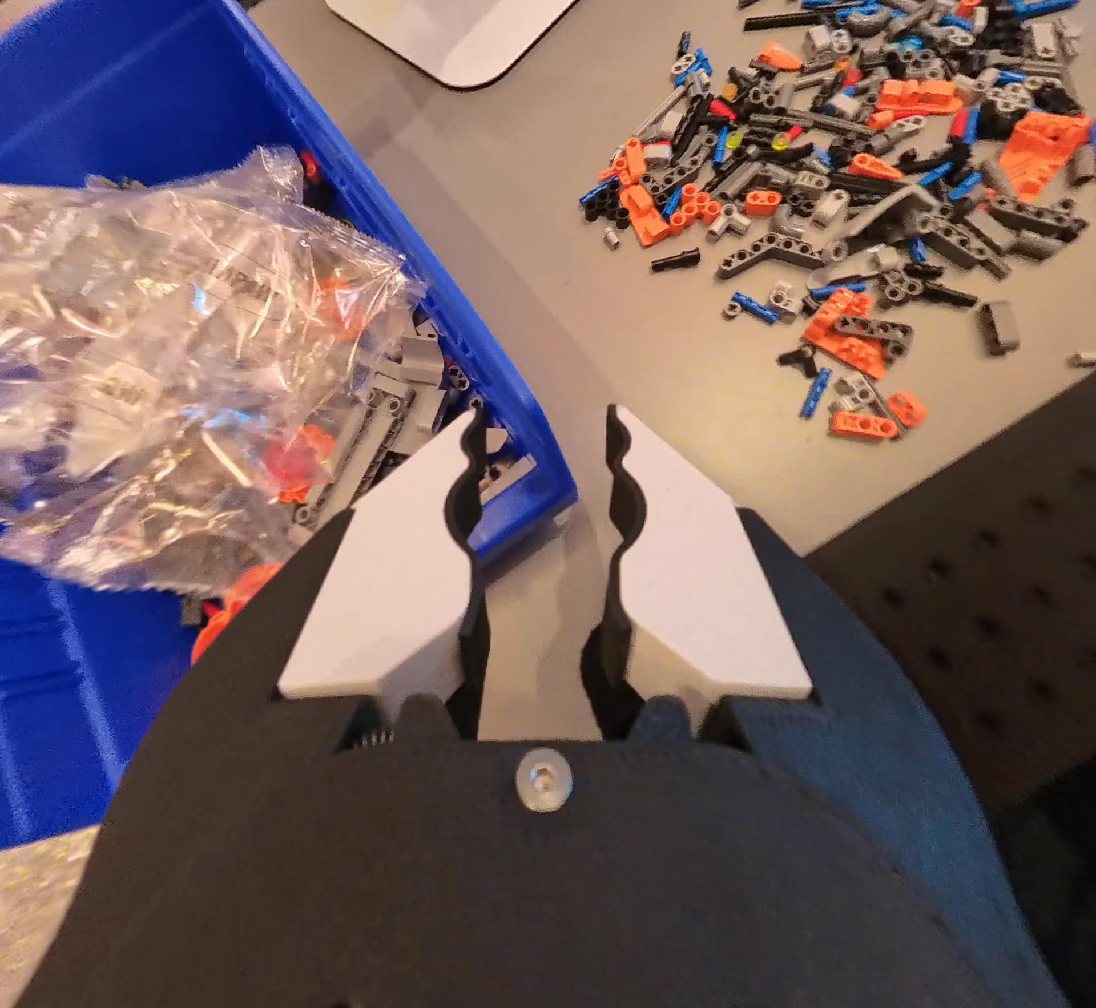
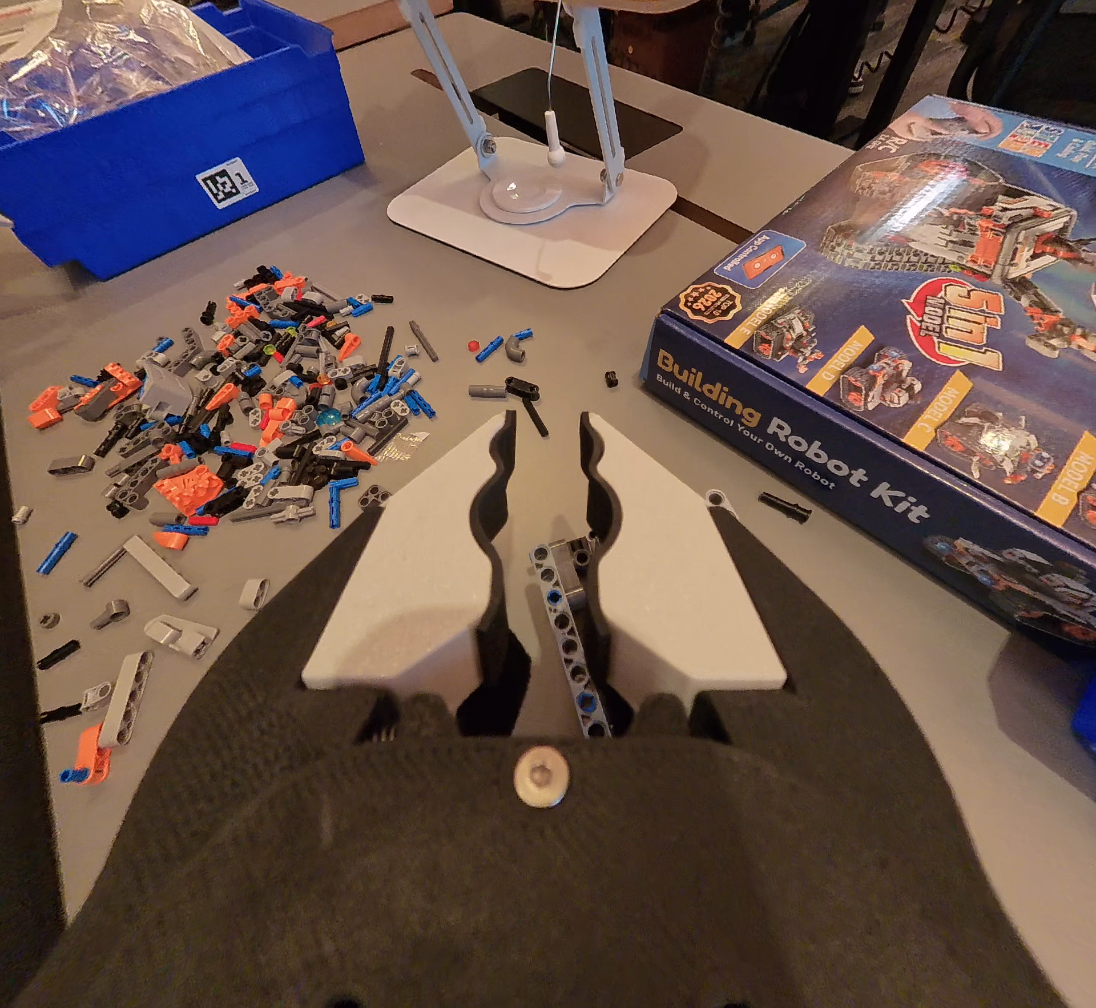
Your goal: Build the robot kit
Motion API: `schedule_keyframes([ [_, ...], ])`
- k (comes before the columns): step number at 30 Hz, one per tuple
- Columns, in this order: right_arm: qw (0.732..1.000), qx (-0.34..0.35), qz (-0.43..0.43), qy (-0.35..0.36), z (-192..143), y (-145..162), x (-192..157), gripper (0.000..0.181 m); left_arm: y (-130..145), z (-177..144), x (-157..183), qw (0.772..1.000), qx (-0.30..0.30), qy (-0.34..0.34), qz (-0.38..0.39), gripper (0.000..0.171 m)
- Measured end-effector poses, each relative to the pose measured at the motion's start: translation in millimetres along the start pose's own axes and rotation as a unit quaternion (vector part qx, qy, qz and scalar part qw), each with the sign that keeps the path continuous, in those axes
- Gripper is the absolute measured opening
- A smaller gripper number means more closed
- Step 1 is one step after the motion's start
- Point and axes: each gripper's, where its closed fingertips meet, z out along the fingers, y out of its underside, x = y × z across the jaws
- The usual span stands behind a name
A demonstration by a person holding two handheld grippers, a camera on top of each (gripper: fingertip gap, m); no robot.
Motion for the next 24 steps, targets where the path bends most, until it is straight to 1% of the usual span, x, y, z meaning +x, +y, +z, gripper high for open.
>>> schedule_keyframes([
  [2, 1.0, -0.003, -0.002, 0.003, 1.0, 1.7, 0.5, 0.019, 1.1, 15.6, 4.6, 1.0, -0.004, 0.002, -0.013, 0.04],
  [3, 1.0, -0.004, -0.002, 0.004, 1.3, 2.5, 1.0, 0.019, 2.2, 21.2, 1.6, 1.0, -0.007, -0.016, -0.015, 0.035],
  [4, 1.0, -0.005, -0.002, 0.006, 1.4, 3.2, 1.7, 0.019, 2.3, 23.7, -4.4, 0.999, -0.005, -0.042, -0.011, 0.021],
  [5, 1.0, -0.006, -0.002, 0.007, 1.4, 3.8, 2.5, 0.019, 0.1, 24.3, -7.3, 0.998, 0.003, -0.057, -0.009, 0.014],
  [11, 1.0, -0.011, -0.001, 0.006, 3.1, 6.7, 3.5, 0.019, 1.0, 21.6, -3.3, 0.995, 0.015, -0.099, -0.017, 0.009],
  [17, 1.0, -0.016, -0.005, 0.009, 5.1, 9.6, 4.1, 0.018, 3.9, 11.8, 23.4, 0.993, 0.019, -0.114, -0.016, 0.006],
  [19, 1.0, -0.019, -0.004, 0.01, 6.6, 12.0, 5.0, 0.018, 2.2, 10.8, 38.4, 0.995, 0.023, -0.098, -0.011, 0.008],
  [22, 1.0, -0.025, -0.008, 0.013, 8.4, 15.6, 5.8, 0.018, -2.3, 7.8, 66.4, 0.997, 0.028, -0.058, 0.029, 0.014],
  [23, 1.0, -0.026, -0.011, 0.014, 8.7, 16.1, 5.5, 0.018, -7.1, 3.4, 77.3, 0.998, 0.044, -0.03, 0.046, 0.023],
  [24, 0.999, -0.026, -0.014, 0.014, 9.1, 16.5, 5.2, 0.018, -13.2, -5.1, 83.8, 0.996, 0.067, -0.005, 0.052, 0.027],
])
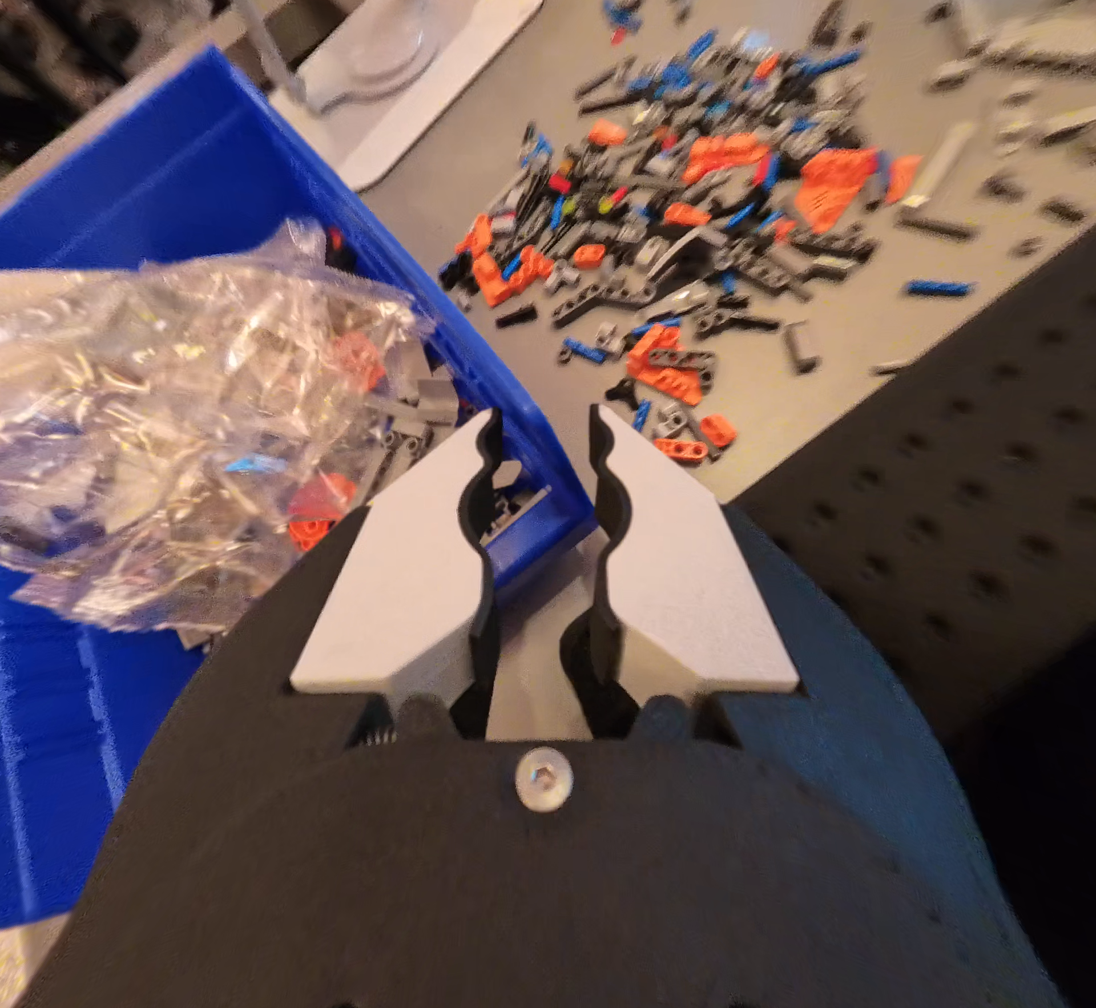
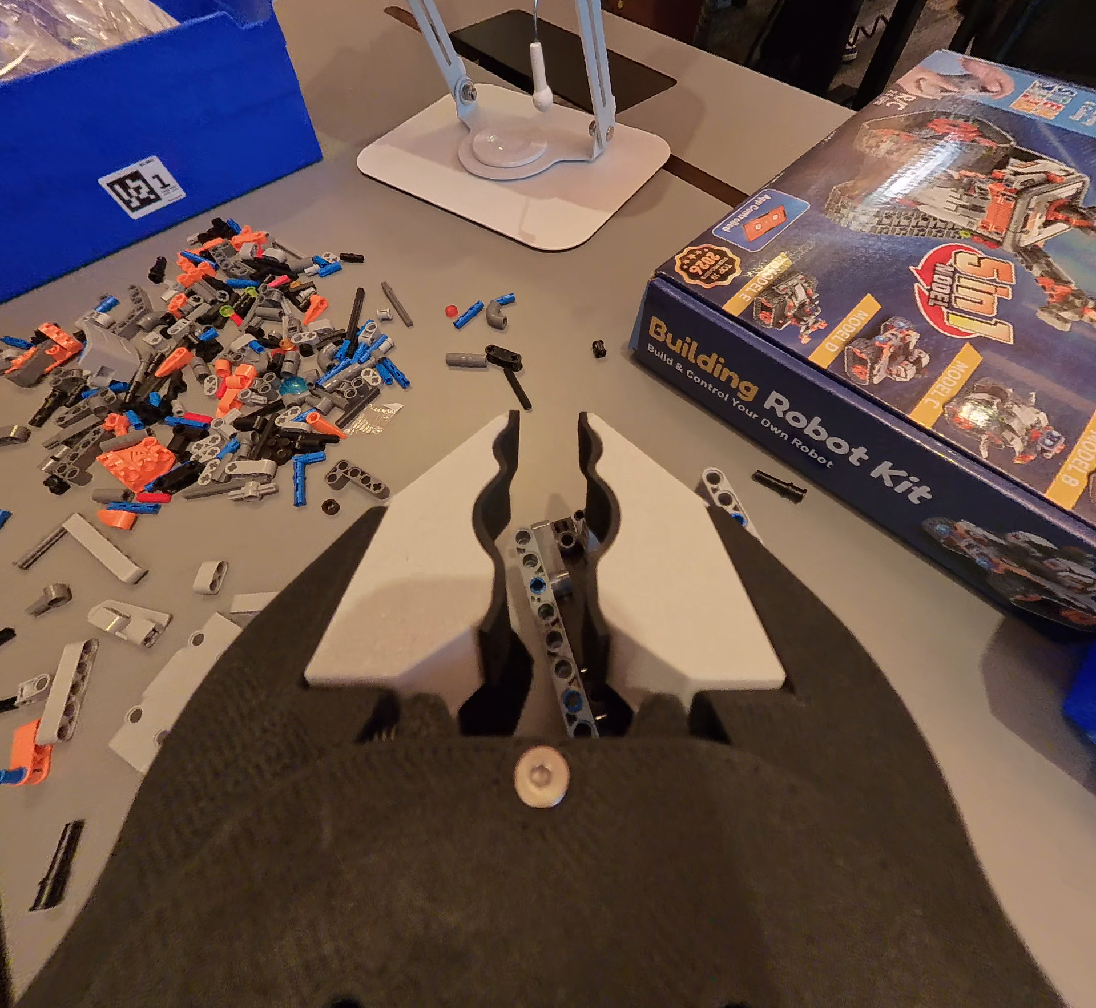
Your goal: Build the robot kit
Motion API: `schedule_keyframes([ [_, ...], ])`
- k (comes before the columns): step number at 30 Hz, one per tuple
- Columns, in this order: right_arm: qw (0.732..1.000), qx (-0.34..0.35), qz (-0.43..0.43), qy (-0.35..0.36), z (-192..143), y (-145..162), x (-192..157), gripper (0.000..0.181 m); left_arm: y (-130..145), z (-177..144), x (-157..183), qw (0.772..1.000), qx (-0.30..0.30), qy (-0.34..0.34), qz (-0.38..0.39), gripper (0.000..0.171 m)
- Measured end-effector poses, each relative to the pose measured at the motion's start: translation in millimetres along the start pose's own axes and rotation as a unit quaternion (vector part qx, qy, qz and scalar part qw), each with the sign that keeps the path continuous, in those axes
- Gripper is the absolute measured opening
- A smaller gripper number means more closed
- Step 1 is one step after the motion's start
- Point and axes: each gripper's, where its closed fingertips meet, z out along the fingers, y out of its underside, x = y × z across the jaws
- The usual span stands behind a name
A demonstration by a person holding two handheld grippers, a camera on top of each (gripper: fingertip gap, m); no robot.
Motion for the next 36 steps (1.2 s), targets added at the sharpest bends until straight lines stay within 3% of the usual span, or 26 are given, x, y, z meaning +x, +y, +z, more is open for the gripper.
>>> schedule_keyframes([
  [2, 1.0, -0.003, -0.004, 0.002, 1.4, 1.9, 0.3, 0.017, -17.5, -23.6, -3.6, 0.998, 0.058, 0.033, -0.015, 0.032],
  [4, 1.0, -0.009, -0.006, 0.005, 3.3, 5.0, 1.3, 0.017, -28.4, -46.5, -30.9, 0.995, 0.101, 0.011, -0.021, 0.034],
  [5, 1.0, -0.011, -0.007, 0.006, 4.1, 6.2, 1.8, 0.017, -27.4, -51.1, -45.7, 0.995, 0.101, -0.007, -0.01, 0.044],
  [8, 1.0, -0.009, -0.012, 0.015, 2.6, 3.9, 2.0, 0.017, -7.3, -39.6, -98.0, 0.995, 0.014, -0.097, 0.009, 0.079],
  [11, 0.999, 0.002, -0.033, 0.03, -2.4, -3.9, 0.3, 0.017, -3.1, -17.0, -112.6, 0.997, -0.019, -0.077, -0.021, 0.098],
  [14, 0.998, 0.009, -0.046, 0.032, -4.7, -8.4, -2.0, 0.016, 22.6, 5.6, -117.7, 0.992, -0.113, -0.049, -0.005, 0.087],
  [16, 0.998, 0.008, -0.046, 0.029, -3.6, -7.5, -2.6, 0.016, 37.4, 15.5, -126.0, 0.985, -0.161, -0.056, 0.033, 0.053],
  [19, 0.998, 0.004, -0.048, 0.027, -2.3, -6.0, -3.3, 0.016, 42.3, 26.7, -128.1, 0.982, -0.181, -0.042, 0.037, 0.014],
  [21, 0.998, 0.004, -0.05, 0.029, -2.8, -6.3, -3.3, 0.016, 37.1, 28.0, -131.9, 0.982, -0.176, -0.043, 0.046, 0.0],
  [36, 0.998, 0.006, -0.048, 0.032, -3.9, -6.1, -0.4, 0.015, -48.7, 20.0, -200.6, 0.986, -0.093, -0.113, 0.079, 0.0],
])
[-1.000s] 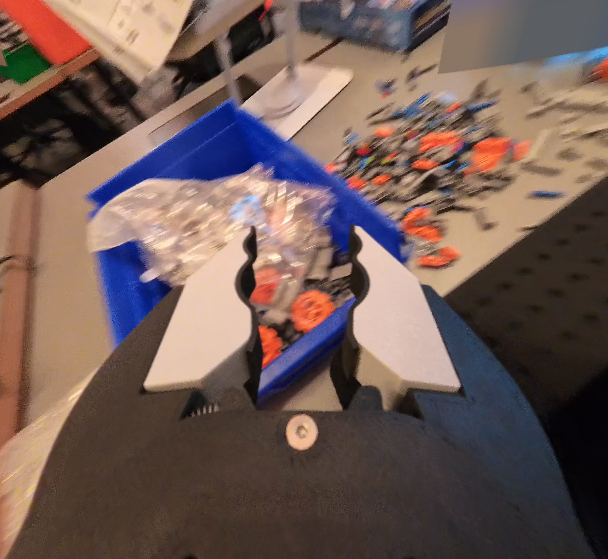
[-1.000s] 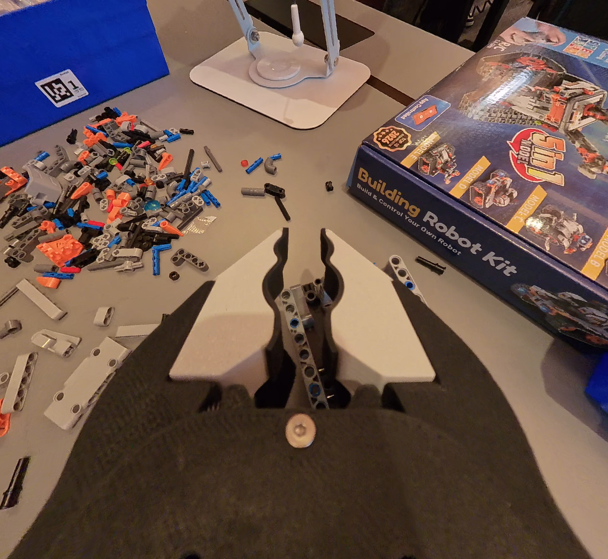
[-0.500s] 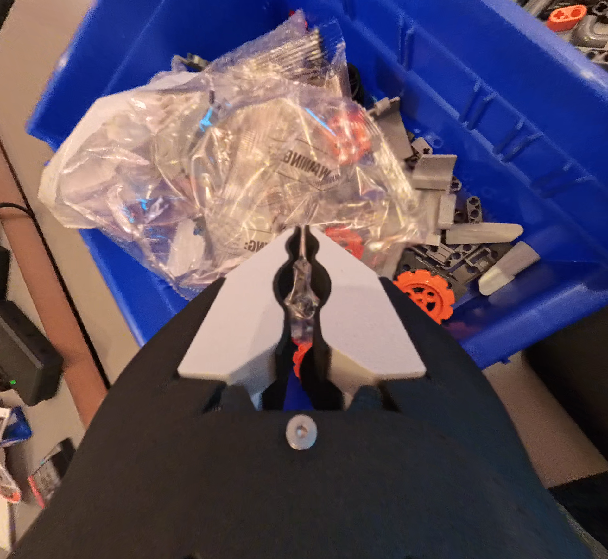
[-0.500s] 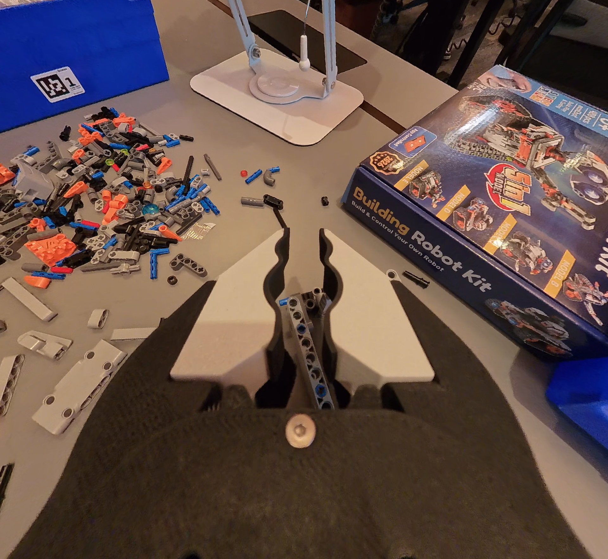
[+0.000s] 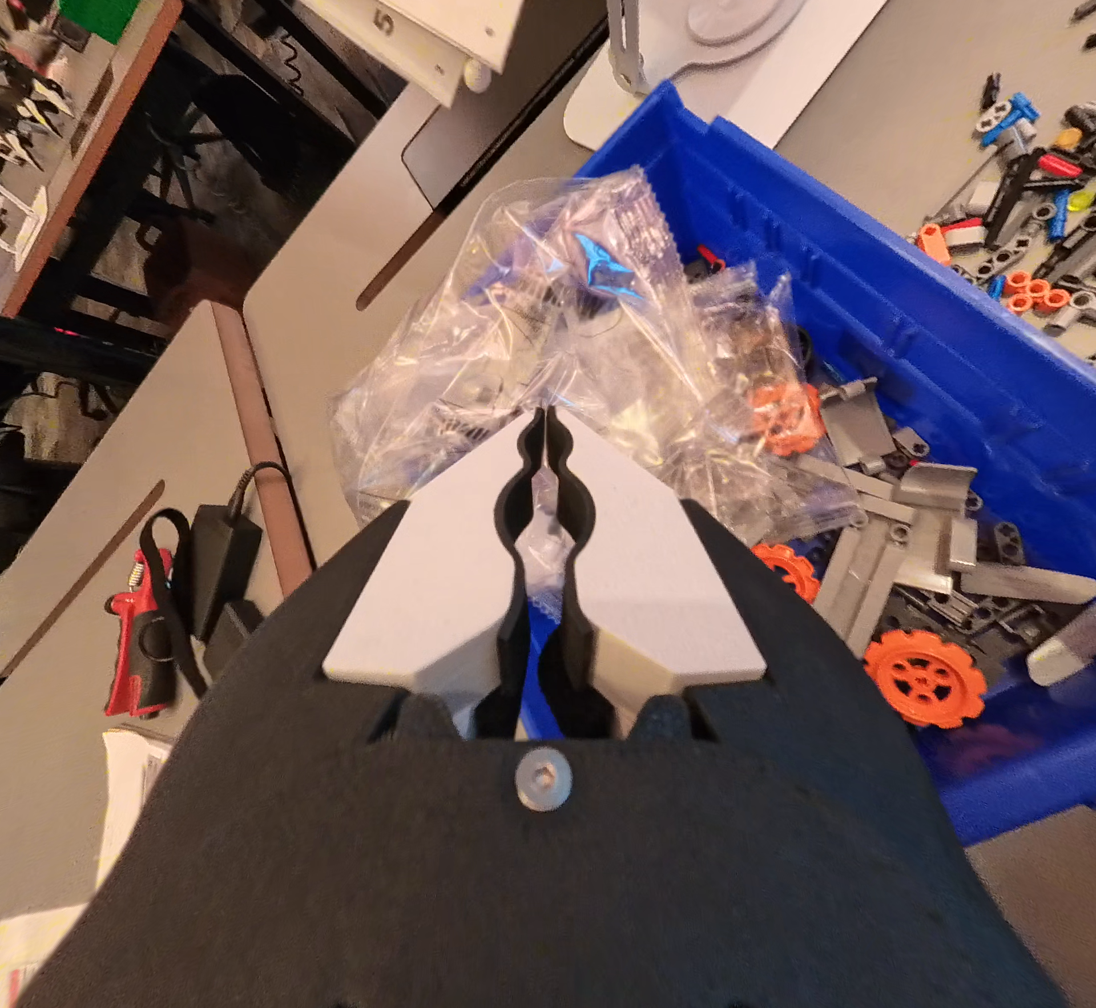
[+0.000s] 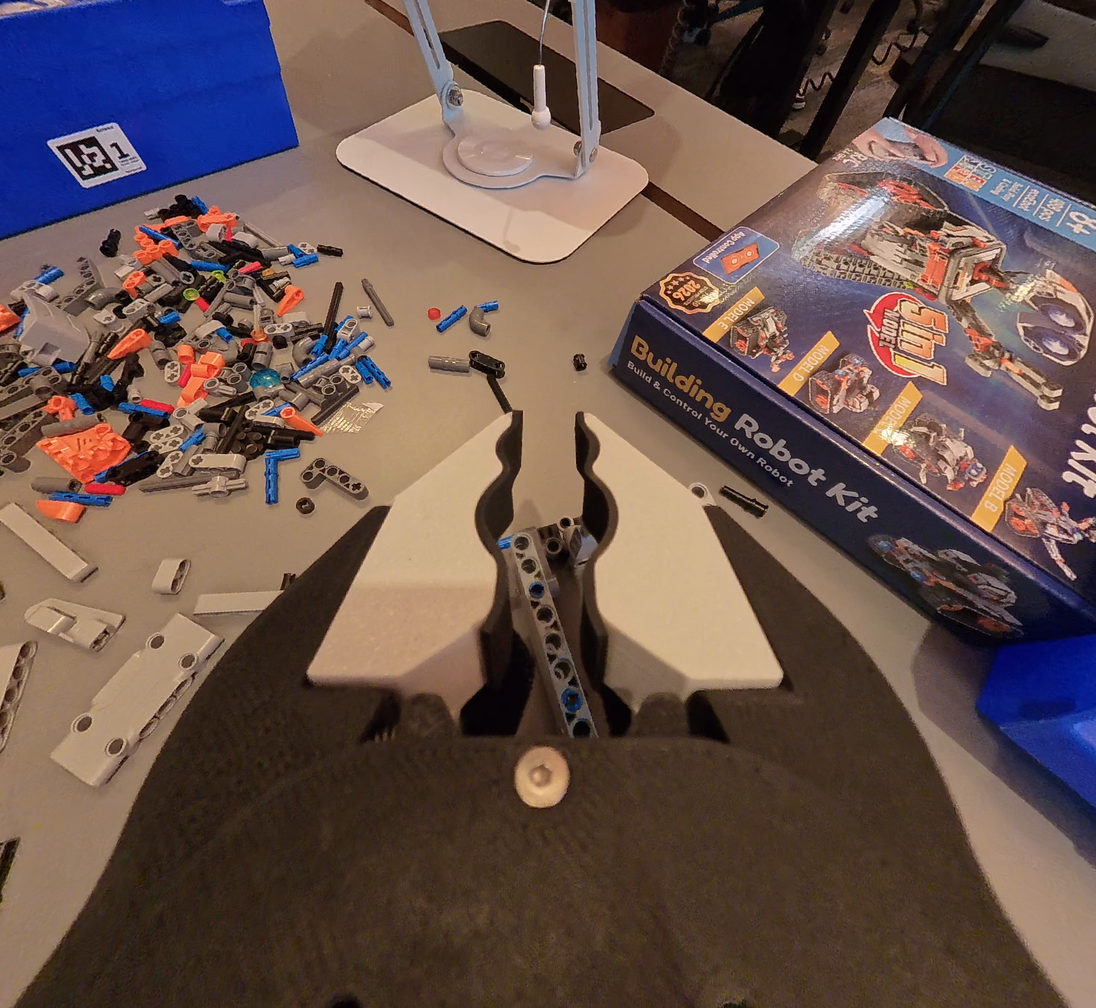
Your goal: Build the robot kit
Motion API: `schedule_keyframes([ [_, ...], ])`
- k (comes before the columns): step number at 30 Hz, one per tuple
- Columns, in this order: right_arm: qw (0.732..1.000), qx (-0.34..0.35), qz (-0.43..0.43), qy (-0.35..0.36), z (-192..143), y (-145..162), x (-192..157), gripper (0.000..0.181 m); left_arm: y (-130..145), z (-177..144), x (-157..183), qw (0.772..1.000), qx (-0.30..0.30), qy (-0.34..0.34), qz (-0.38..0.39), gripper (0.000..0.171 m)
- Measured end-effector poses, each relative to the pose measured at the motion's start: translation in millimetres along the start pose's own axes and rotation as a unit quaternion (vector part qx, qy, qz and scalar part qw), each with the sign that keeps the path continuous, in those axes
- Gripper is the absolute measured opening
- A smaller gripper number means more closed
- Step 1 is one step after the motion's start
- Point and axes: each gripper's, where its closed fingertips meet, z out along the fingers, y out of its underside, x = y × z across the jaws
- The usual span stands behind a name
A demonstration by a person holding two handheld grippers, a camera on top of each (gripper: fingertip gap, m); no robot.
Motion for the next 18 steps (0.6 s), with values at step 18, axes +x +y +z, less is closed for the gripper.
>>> schedule_keyframes([
  [18, 1.0, -0.016, 0.002, -0.001, 5.2, 8.2, 1.3, 0.016, 40.5, 16.3, 61.0, 0.984, -0.051, 0.17, 0.034, 0.018],
])
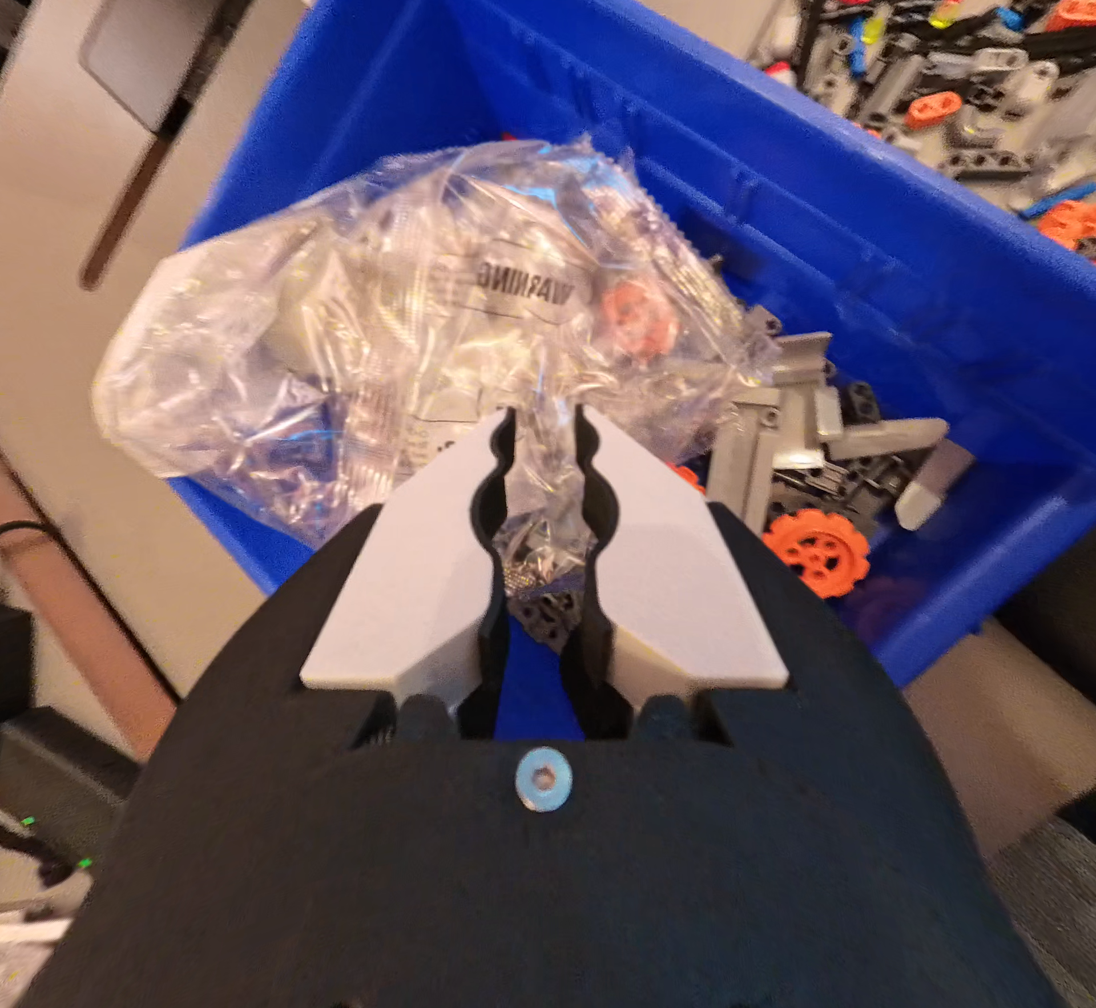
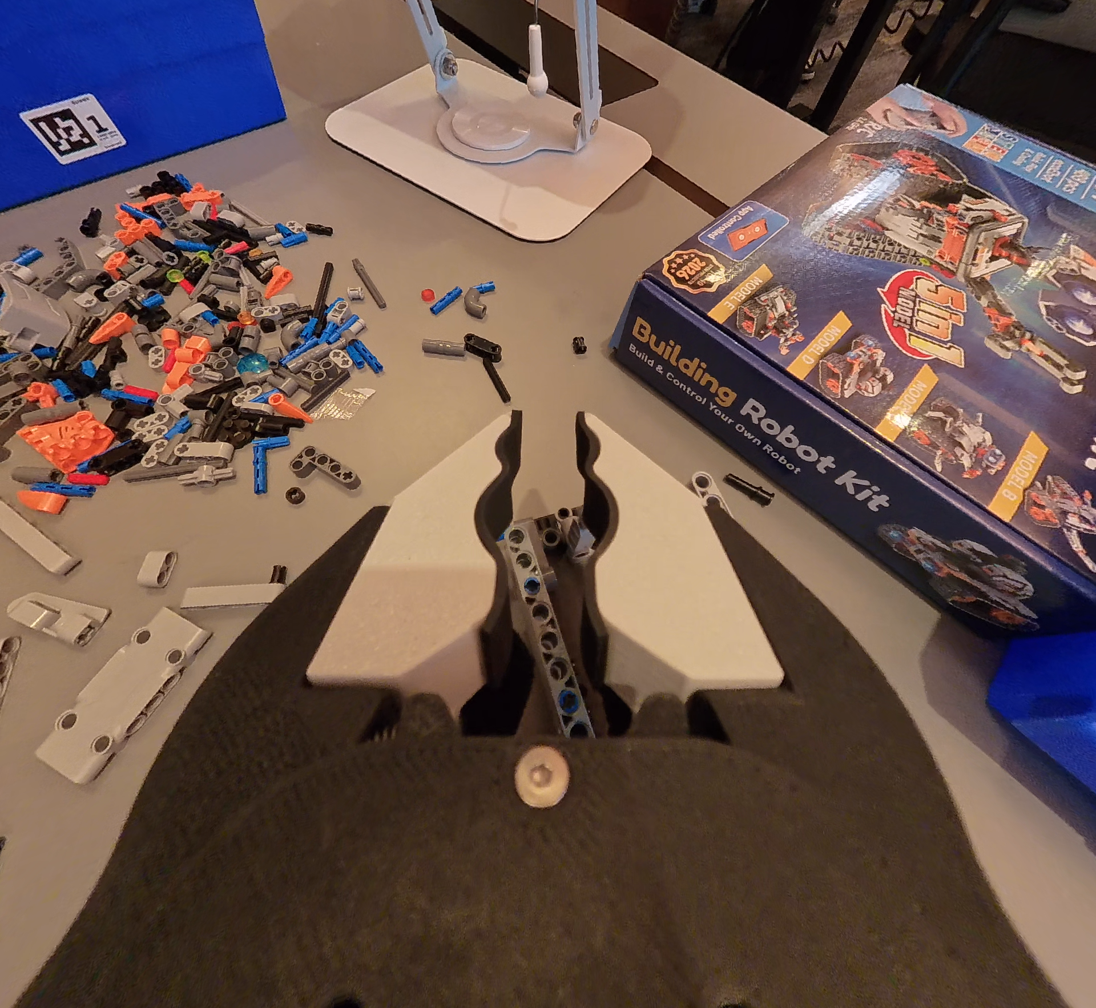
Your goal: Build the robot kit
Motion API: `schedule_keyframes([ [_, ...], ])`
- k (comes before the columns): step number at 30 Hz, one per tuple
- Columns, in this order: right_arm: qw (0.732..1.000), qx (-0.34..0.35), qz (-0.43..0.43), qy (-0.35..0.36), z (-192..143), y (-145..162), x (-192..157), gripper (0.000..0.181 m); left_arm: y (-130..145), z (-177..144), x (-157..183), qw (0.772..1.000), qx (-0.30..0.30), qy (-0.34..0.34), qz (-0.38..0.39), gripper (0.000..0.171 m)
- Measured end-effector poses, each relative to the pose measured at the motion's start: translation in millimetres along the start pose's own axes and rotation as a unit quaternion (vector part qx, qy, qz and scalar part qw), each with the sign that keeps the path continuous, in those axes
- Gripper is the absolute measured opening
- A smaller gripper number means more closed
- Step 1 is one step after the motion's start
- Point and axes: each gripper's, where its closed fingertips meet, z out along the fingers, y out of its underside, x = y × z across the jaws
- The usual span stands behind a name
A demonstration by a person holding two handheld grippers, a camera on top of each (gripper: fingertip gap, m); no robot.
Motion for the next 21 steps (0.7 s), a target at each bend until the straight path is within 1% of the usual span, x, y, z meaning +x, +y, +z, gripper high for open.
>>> schedule_keyframes([
  [4, 1.0, -0.001, -0.001, 0.0, 0.2, 0.3, 0.0, 0.016, 14.5, -0.8, 24.4, 0.999, 0.002, 0.042, 0.007, 0.049],
  [6, 1.0, -0.001, -0.001, 0.0, 0.2, 0.0, -0.2, 0.016, 18.6, 2.5, 29.6, 0.999, -0.004, 0.041, 0.009, 0.068],
  [10, 1.0, 0.002, -0.002, 0.0, -0.9, -1.4, -0.7, 0.016, 19.0, 15.6, 31.4, 1.0, -0.015, 0.011, 0.013, 0.083],
  [15, 1.0, 0.005, -0.004, -0.001, -2.3, -3.4, -1.7, 0.016, 21.4, 31.0, 24.1, 0.997, -0.041, -0.054, 0.022, 0.083],
  [16, 1.0, 0.006, -0.004, -0.002, -2.3, -3.8, -2.1, 0.016, 21.4, 32.8, 19.6, 0.996, -0.043, -0.073, 0.019, 0.081],
  [17, 1.0, 0.006, -0.005, -0.003, -2.3, -3.9, -2.4, 0.016, 22.5, 35.4, 19.2, 0.996, -0.046, -0.078, 0.021, 0.08],
  [18, 1.0, 0.006, -0.006, -0.003, -2.4, -4.1, -2.8, 0.016, 24.3, 37.2, 17.8, 0.995, -0.055, -0.084, 0.022, 0.077],
  [19, 1.0, 0.006, -0.007, -0.003, -2.4, -4.2, -3.0, 0.016, 24.1, 37.7, 14.0, 0.993, -0.059, -0.097, 0.024, 0.069],
  [21, 1.0, 0.007, -0.008, -0.003, -3.0, -5.0, -3.3, 0.016, 21.5, 37.0, 5.1, 0.991, -0.059, -0.118, 0.028, 0.06],
])
